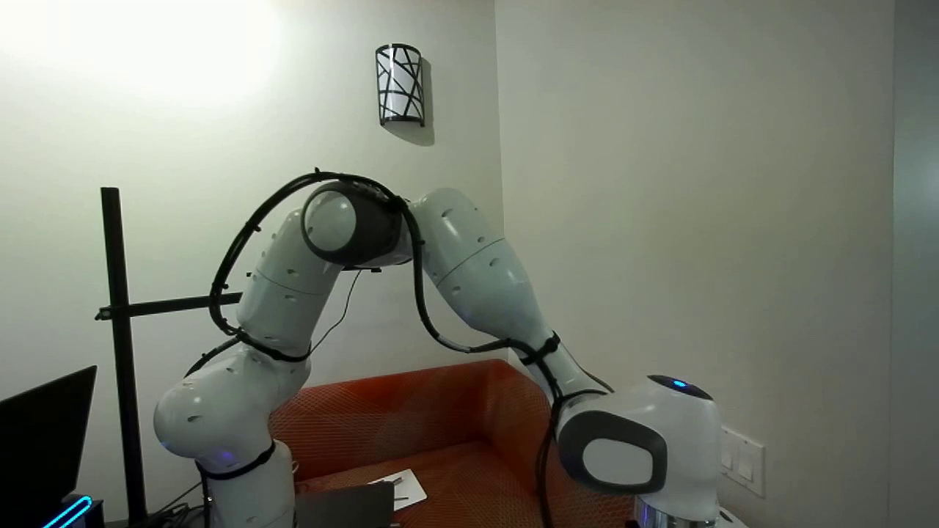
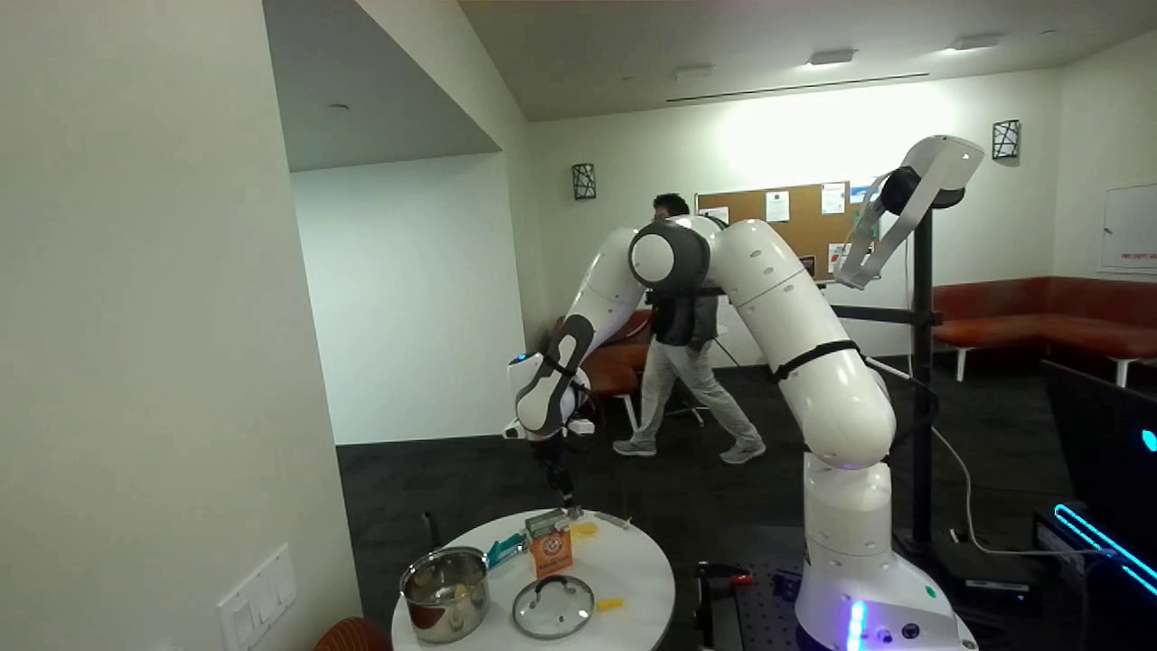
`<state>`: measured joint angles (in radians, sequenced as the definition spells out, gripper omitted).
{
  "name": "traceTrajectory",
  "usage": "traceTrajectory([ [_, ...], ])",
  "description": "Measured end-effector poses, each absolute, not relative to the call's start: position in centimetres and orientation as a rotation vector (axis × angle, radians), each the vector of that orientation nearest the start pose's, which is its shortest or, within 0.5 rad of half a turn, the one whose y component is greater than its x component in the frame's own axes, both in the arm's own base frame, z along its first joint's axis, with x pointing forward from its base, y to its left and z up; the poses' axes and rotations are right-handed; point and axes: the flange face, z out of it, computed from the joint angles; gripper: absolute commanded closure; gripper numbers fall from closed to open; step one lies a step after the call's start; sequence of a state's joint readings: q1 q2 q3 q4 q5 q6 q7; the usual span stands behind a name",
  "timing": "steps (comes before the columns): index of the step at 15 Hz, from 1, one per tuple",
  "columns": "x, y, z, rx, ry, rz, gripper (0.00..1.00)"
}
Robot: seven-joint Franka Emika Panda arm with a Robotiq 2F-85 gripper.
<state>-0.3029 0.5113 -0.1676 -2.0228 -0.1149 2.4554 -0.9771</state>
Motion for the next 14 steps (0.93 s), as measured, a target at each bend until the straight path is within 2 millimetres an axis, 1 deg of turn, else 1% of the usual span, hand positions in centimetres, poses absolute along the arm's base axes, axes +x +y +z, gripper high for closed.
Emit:
traceTrajectory([
  [5,53.2,-27.0,17.1,-3.034,-1.02,0.305,0.0],
  [10,54.1,-26.9,16.1,-3.05,-1.137,0.303,0.0],
  [14,54.6,-26.4,15.4,-3.041,-1.169,0.309,0.0],
])
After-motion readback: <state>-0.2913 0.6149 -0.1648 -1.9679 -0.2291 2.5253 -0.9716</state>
